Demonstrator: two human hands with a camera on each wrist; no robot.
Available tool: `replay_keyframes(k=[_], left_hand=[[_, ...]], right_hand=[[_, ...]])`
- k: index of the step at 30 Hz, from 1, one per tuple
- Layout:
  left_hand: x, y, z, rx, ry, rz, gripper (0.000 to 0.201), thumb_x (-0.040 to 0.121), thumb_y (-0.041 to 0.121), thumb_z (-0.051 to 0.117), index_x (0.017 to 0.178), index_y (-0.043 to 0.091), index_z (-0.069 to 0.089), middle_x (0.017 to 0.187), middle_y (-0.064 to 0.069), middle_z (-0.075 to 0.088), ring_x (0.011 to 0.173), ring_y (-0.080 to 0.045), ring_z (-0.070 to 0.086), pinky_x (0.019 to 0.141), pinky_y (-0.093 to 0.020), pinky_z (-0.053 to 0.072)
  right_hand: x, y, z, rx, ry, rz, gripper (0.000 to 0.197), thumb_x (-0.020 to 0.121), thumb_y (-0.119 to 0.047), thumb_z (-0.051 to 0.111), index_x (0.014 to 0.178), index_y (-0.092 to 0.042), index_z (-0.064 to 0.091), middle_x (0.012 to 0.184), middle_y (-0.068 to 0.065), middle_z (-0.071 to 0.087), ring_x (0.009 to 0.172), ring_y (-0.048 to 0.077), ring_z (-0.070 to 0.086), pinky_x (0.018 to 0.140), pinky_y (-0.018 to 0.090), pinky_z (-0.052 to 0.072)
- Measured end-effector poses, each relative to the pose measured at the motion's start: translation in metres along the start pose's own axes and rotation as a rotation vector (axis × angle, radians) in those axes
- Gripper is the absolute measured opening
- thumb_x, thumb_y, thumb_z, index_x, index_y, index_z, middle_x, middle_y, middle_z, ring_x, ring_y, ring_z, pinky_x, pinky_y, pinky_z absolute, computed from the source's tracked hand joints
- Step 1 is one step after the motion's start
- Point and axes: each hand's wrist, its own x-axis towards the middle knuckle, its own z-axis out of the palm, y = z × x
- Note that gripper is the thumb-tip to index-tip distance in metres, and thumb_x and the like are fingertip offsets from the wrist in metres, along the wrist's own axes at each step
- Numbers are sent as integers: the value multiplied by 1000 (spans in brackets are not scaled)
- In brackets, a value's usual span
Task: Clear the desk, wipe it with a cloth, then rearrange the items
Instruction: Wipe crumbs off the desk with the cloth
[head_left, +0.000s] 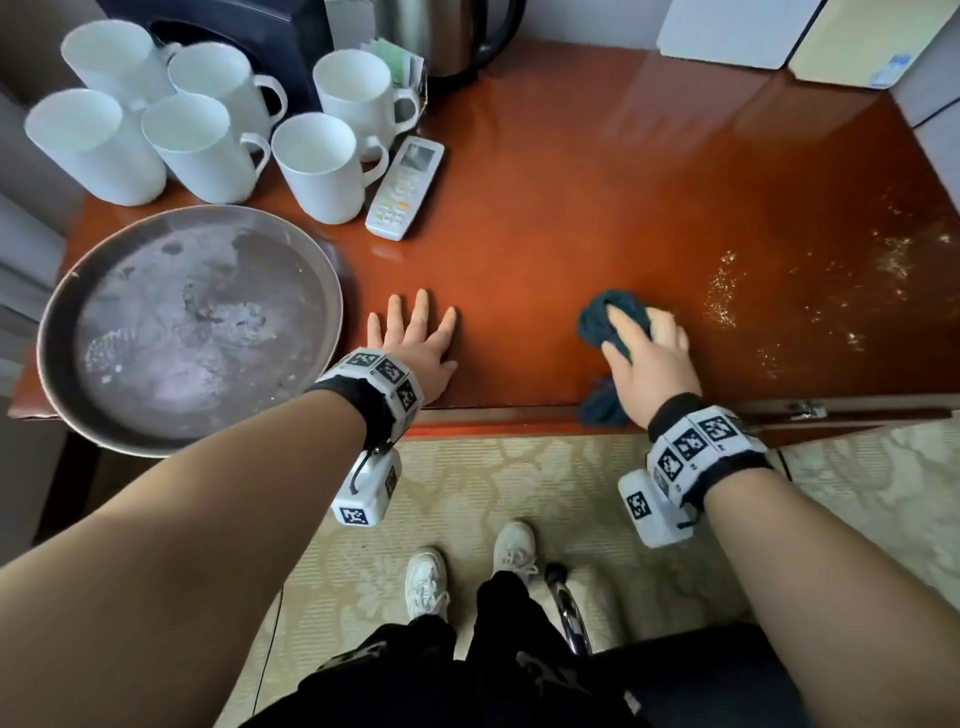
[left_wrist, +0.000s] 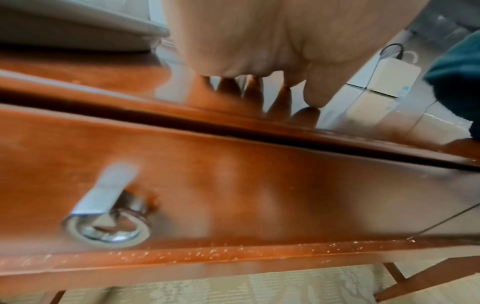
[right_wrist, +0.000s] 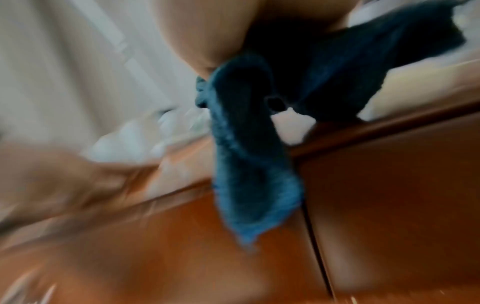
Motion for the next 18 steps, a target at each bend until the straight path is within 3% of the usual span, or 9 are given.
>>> replay_keyframes(k=[3, 7, 10, 13, 15, 16, 18], left_hand=[[3, 6, -1, 4, -6, -18, 62, 99, 43, 26, 149, 36, -9, 156, -2, -25, 143, -32, -22, 116, -51, -10], [6, 3, 4, 37, 22, -2, 61, 98, 47, 21, 148, 36, -11, 156, -3, -25, 143, -30, -22, 116, -51, -11], [7, 3, 7, 46, 41, -3, 60, 98, 47, 21, 148, 36, -11, 156, -3, -24, 144, -30, -22, 116, -52, -10], [7, 4, 8, 45, 43, -10, 61, 98, 47, 21, 148, 35, -11, 156, -3, -24, 144, -31, -21, 116, -52, -10], [7, 6, 7, 40, 42, -18, 61, 99, 45, 23, 149, 34, -10, 156, -4, -24, 144, -31, -21, 116, -53, -10], [7, 8, 6, 34, 41, -23, 61, 99, 44, 24, 149, 33, -9, 156, -5, -23, 144, -32, -21, 116, -53, -9], [8, 13, 6, 12, 48, -29, 61, 100, 40, 26, 150, 30, -8, 156, -7, -22, 144, -32, -21, 116, -53, -9]], right_hand=[[12, 8, -14, 75, 78, 122, 46, 99, -29, 39, 144, -23, 34, 148, 9, 25, 134, 32, 23, 109, 39, 27], [23, -21, 19, -83, -98, 36, 47, 98, -41, 33, 144, -32, 29, 153, 7, 17, 137, 33, 18, 111, 43, 21], [7, -48, 50, -229, -141, -74, 47, 98, -44, 28, 145, -39, 24, 155, 6, 13, 141, 32, 11, 111, 47, 15], [-15, -42, 56, -281, -177, -239, 45, 99, -42, 31, 143, -39, 28, 154, 8, 20, 140, 34, 16, 108, 49, 21], [-24, -24, 48, -292, -177, -327, 42, 95, -33, 47, 136, -32, 46, 144, 16, 38, 130, 42, 36, 99, 53, 34], [-25, -12, 43, -284, -172, -320, 41, 91, -28, 54, 132, -28, 52, 138, 19, 46, 124, 44, 43, 93, 54, 39], [-26, 9, 30, -302, -180, -220, 42, 94, -27, 51, 136, -28, 48, 141, 18, 41, 126, 41, 39, 97, 50, 38]])
